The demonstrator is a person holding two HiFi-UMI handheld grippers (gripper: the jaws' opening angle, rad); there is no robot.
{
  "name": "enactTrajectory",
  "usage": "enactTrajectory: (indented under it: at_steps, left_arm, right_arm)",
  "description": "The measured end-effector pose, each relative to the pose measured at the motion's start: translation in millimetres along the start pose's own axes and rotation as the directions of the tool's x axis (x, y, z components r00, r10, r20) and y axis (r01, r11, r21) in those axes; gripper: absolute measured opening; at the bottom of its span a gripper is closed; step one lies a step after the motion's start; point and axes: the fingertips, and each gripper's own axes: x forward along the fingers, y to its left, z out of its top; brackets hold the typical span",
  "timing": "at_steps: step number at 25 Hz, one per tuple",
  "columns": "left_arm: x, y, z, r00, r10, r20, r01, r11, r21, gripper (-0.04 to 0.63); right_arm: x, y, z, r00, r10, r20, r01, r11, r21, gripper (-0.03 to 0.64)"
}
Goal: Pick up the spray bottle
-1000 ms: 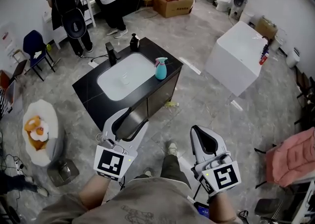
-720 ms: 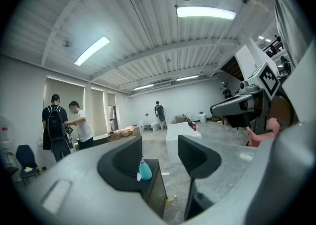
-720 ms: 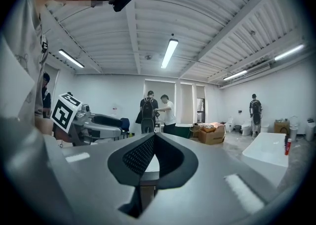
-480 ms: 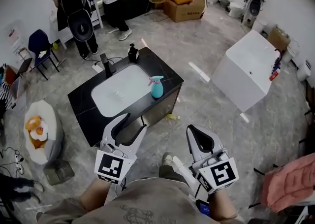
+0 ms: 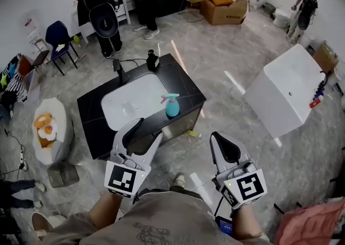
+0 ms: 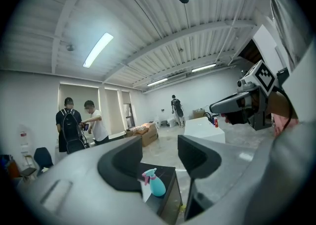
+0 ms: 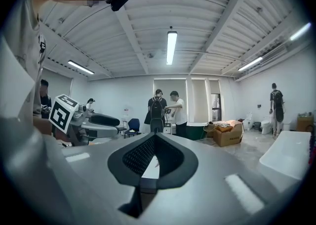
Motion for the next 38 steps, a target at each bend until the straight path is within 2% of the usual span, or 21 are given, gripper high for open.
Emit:
enactTrajectory:
  at_steps: [5,13,18,30,38]
  left_arm:
    - [20.2,-1.2,-5.3,0.998,0.043,-0.038,-0.043,0.999,0.000,0.224]
    - [41.5,-6.3,-10.5,0.995,0.054,-0.080,-0.054,0.999,-0.001,0.225]
    - [51.5,-0.8,-16.1,0.994,0.040,-0.099,-0.040,0.999,0.003,0.225]
    - [75.0,20.2,-31.3,0.990,-0.100,-0.097,0.100,0.995,0.002,0.225]
    - [95.2,40.6,-52.4,0.976,-0.201,-0.089,0.201,0.980,-0.006,0.225]
  right_arm:
    - [12.3,-21.2,-4.2,0.999,0.049,-0.002,-0.049,0.999,0.011,0.029]
    - [27.4,-38.6,-8.1,0.996,0.087,-0.003,-0.087,0.996,0.021,0.029]
    - [36.6,-43.2,-11.0,0.996,0.083,-0.013,-0.083,0.996,0.025,0.029]
    - [65.2,-45.2,-8.9,0.999,-0.010,-0.044,0.011,1.000,0.021,0.029]
    - [85.6,-38.9,-18.4,0.993,-0.072,-0.092,0.075,0.997,0.028,0.029]
